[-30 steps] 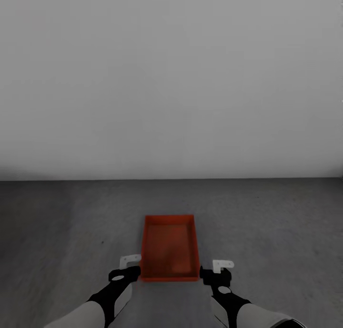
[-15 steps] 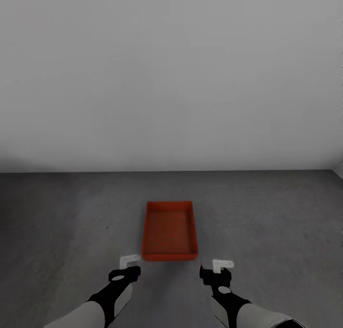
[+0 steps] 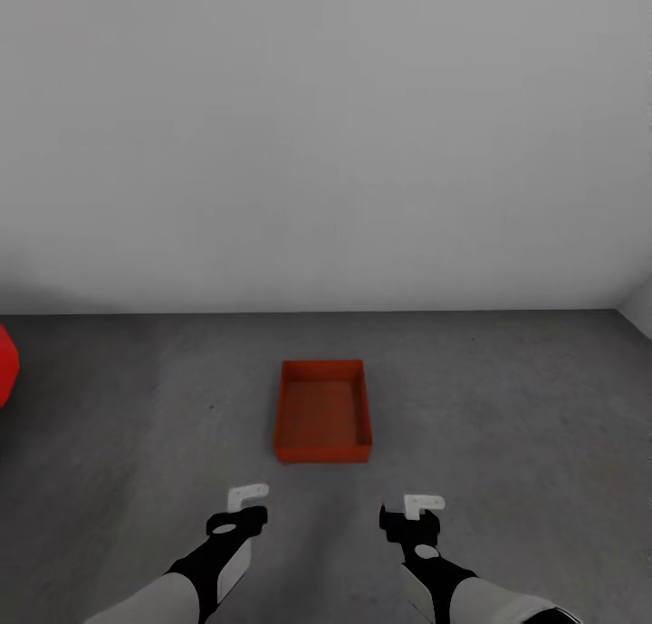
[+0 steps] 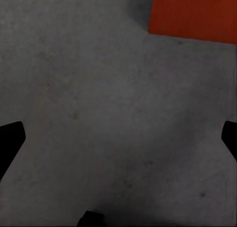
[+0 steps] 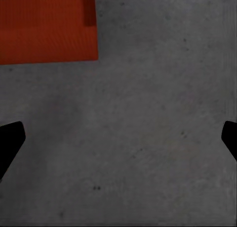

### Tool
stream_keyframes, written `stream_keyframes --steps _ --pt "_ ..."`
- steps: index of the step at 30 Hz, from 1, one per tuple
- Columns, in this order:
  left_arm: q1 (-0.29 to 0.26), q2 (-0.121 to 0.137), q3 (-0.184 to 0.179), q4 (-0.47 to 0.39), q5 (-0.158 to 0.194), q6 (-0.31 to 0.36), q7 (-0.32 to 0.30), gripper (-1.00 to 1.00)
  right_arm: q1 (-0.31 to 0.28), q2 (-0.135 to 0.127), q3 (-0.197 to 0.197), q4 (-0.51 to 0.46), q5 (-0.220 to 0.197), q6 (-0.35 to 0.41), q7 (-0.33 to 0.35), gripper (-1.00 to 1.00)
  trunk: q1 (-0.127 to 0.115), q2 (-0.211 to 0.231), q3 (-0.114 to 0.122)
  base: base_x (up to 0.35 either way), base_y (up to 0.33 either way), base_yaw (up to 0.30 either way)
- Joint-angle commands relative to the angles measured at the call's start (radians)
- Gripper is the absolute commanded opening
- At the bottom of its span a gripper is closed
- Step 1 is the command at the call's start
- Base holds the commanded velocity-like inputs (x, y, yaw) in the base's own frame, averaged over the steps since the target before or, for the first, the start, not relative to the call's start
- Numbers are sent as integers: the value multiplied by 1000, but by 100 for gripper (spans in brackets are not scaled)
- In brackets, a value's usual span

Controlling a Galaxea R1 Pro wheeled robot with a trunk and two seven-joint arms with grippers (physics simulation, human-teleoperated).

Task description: Move the two storage containers from the living room to the garage. In the garage, place one container on the floor and stack the other container on top of it (either order is fine).

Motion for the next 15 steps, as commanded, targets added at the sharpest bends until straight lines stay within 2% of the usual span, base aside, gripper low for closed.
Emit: stream_keyframes --steps 1,10,14,15 --pt "0 0 -9 0 10 -1 5 100 -1 0 9 1 -9 -3 -3 100 -1 -1 -1 -345 0 0" --pt "0 1 -10 1 10 -1 4 100 -1 1 9 1 -8 -3 -3 100 -1 -1 -1 -332 0 0" --pt "0 3 -14 1 10 -4 -3 100 -1 0 9 1 -8 -3 -3 100 -1 -1 -1 -124 0 0" --pt "0 4 -17 3 8 -22 -8 100 -1 -2 8 1 -6 -3 -2 100 -1 -1 -1 -23 0 0"
